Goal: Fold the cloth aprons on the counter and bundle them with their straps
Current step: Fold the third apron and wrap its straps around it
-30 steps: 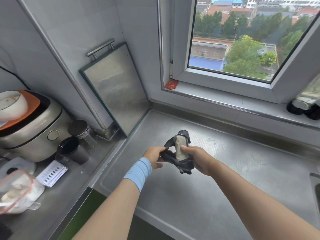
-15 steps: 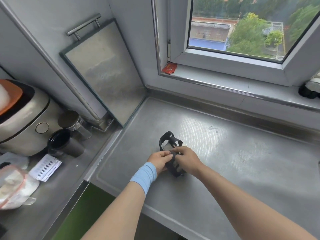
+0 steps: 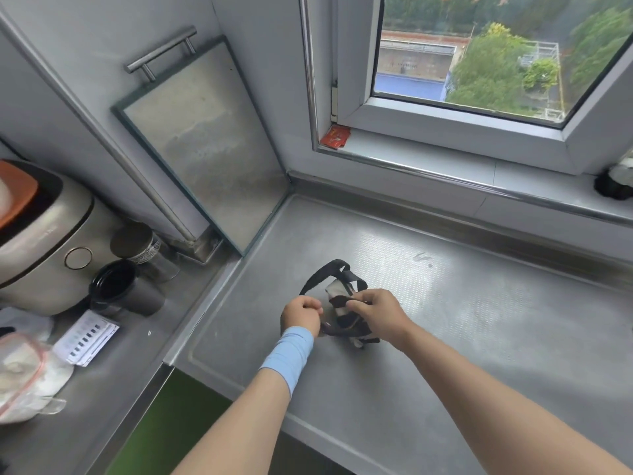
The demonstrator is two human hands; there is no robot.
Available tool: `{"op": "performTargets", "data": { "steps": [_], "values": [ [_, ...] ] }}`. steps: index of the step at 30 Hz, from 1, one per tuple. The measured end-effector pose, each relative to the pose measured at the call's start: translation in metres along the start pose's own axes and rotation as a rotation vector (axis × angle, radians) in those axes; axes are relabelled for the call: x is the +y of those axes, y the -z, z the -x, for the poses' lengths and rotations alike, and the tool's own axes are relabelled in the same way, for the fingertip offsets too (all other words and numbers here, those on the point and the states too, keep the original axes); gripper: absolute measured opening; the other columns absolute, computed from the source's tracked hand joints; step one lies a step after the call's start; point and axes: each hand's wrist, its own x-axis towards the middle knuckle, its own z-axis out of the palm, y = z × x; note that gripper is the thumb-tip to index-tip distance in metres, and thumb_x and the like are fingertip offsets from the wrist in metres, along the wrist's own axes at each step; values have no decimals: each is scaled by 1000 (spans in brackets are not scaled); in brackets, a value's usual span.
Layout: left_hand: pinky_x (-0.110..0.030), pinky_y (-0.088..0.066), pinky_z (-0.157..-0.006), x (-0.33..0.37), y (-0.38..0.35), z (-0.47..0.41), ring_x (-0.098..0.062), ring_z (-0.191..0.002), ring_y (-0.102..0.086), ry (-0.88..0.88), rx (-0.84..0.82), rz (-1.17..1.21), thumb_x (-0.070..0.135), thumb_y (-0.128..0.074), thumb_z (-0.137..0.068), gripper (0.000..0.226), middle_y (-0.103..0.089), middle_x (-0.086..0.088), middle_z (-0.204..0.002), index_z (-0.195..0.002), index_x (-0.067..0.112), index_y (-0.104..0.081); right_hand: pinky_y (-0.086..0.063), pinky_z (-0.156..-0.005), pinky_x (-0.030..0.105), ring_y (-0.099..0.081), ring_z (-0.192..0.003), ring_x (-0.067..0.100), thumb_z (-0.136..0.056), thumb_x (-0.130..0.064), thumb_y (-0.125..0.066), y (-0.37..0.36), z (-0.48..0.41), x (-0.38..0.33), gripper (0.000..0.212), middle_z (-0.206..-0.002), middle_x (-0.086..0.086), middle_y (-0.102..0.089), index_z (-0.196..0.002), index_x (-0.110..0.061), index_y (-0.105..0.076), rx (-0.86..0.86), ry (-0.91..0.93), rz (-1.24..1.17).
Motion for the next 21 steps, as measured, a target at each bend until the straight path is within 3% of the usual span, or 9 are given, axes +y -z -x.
{"op": "performTargets", "data": {
  "steps": [3,5,7,9,11,14,16,21],
  "values": [
    [-37,-52,-96,-3,2,-7,-22,-97,-66,20,-188,-8,-3,-42,-89,37,-71,-1,-105,-101,20,-68,-56,-70,34,-70,-74,25,-93,-17,-65,9,1,-5,12,-86,17,-75,-90,-7,-72,-83,2,-111],
    [-43,-50,-100,-4,-4,-12,-25,-104,-66,55,-328,131,-1,-45,-89,36,-72,-3,-107,-104,19,-71,-53,-70,33,-67,-74,22,-95,-18,-63,10,4,-10,13,-84,18,-72,-88,-8,-67,-165,20,-107],
    [-47,-50,-100,-1,-9,-11,-28,-106,-67,142,-411,304,7,-47,-92,30,-73,-10,-107,-108,15,-71,-50,-64,24,-62,-71,16,-98,-16,-59,10,7,-16,13,-78,8,-66,-86,-13,-62,-206,28,-116],
    [-45,-51,-98,0,-10,-11,-27,-104,-67,174,-429,383,11,-48,-95,26,-73,-12,-106,-110,13,-70,-47,-62,20,-59,-70,13,-100,-13,-54,10,8,-19,13,-79,2,-63,-89,-14,-59,-207,33,-163],
    [-42,-52,-96,-1,-11,-11,-28,-100,-68,154,-423,365,8,-52,-93,22,-73,-13,-105,-104,13,-71,-46,-69,24,-57,-77,17,-102,-11,-52,11,8,-18,12,-84,4,-62,-92,-12,-58,-207,43,-242],
    [-28,-54,-77,3,-8,-7,-24,-85,-65,13,-268,69,10,-58,-86,14,-71,-8,-96,-92,18,-69,-45,-74,30,-56,-83,21,-102,-9,-50,15,8,-18,13,-87,7,-61,-92,-11,-56,-229,45,-326],
    [-21,-44,-67,10,-3,-2,-20,-80,-61,-92,-162,-133,16,-64,-83,9,-68,-1,-89,-89,20,-69,-46,-74,29,-56,-82,20,-103,-9,-49,17,9,-22,13,-86,6,-61,-92,-11,-56,-231,48,-328],
    [-21,-40,-61,21,5,6,-18,-71,-57,-234,-221,-299,26,-75,-77,7,-64,2,-76,-82,26,-70,-47,-70,23,-58,-78,17,-103,-12,-49,19,7,-28,12,-86,5,-63,-95,-12,-58,-195,51,-272]
  ]
}}
